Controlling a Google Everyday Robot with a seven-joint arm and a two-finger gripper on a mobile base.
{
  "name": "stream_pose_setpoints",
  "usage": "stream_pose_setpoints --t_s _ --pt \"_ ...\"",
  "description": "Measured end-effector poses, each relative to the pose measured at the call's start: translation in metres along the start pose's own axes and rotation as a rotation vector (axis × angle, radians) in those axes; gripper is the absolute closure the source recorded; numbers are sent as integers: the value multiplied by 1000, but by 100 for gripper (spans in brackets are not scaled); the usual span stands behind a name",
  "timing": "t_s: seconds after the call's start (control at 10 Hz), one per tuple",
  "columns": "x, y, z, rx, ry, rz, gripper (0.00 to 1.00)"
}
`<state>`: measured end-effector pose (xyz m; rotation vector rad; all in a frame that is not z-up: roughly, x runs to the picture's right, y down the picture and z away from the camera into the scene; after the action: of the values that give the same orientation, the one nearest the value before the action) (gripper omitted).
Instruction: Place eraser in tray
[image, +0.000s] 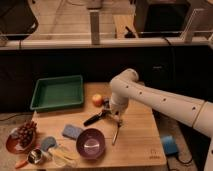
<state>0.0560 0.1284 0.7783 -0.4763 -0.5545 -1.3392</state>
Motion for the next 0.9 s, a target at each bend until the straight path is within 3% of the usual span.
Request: stream_pose_setpoints --t_s 0.1,0.2,0.5,0.7,0.9 --pt "0 -3 1 5 1 -4 27" --pt "1 -2 -3 21 4 1 31" --pt "7 1 -39 60 30 11 58" --pt "10 -1 -55 63 30 9 77" --pt "13 1 -50 57 19 16 77"
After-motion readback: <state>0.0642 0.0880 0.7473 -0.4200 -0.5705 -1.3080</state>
